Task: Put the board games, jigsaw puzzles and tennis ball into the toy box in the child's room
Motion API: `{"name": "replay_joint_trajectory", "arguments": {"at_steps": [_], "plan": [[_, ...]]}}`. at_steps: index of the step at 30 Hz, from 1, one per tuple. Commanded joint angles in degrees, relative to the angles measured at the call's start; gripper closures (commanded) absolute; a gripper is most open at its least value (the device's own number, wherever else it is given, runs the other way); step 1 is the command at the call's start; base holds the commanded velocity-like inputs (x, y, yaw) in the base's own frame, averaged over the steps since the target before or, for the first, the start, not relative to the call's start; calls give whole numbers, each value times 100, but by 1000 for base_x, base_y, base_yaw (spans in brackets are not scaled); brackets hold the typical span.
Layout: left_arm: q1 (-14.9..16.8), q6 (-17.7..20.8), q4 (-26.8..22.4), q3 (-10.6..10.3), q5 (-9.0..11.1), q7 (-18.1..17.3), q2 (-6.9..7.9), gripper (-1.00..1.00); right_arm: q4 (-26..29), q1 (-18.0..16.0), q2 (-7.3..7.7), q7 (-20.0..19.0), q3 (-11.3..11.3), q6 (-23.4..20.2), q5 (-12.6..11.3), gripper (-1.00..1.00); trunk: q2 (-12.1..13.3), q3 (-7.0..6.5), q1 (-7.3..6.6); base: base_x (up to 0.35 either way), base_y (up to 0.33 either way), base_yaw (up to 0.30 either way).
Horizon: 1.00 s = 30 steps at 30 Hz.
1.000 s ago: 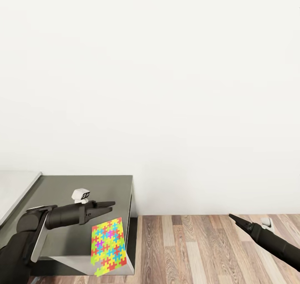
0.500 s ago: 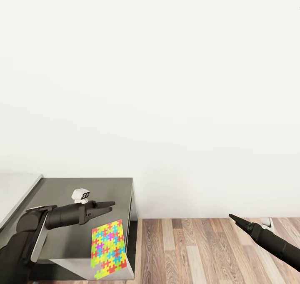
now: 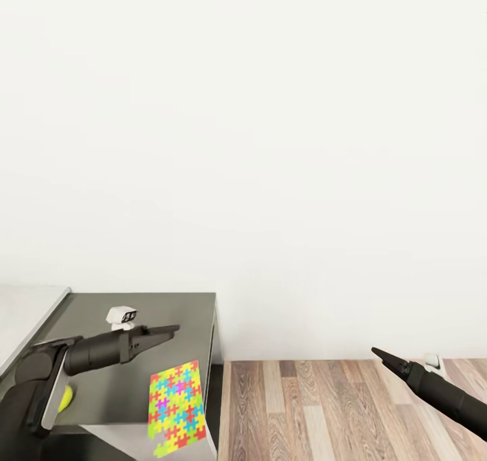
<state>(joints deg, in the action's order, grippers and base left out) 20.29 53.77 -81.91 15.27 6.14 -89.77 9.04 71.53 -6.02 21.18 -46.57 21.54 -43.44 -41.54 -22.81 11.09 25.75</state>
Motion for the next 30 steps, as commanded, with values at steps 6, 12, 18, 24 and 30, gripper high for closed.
{"name": "replay_joint_trajectory", "arguments": {"at_steps": [6,12,18,24,30], "plan": [[-11,63,-1,73,88,-23,1,-100,-5,-5,0,-7,1,-35,-15,-100,-11,-46,4,0,147,0],[-25,64,-2,94,118,-23,1,-100,-7,-5,0,-3,0,-40,-21,-100,-11,-93,4,0,94,0],[-31,64,-2,98,129,-23,1,-100,-8,-5,0,14,0,-41,-31,-100,-11,-108,4,0,25,0],[-33,64,-4,93,132,-23,-4,-100,-8,-5,0,46,-4,-40,-30,-100,-11,-112,4,36,90,0],[-33,64,-3,89,133,-23,-7,-100,-8,-5,0,69,-8,-35,-23,-100,-11,-112,4,85,128,0]]}}
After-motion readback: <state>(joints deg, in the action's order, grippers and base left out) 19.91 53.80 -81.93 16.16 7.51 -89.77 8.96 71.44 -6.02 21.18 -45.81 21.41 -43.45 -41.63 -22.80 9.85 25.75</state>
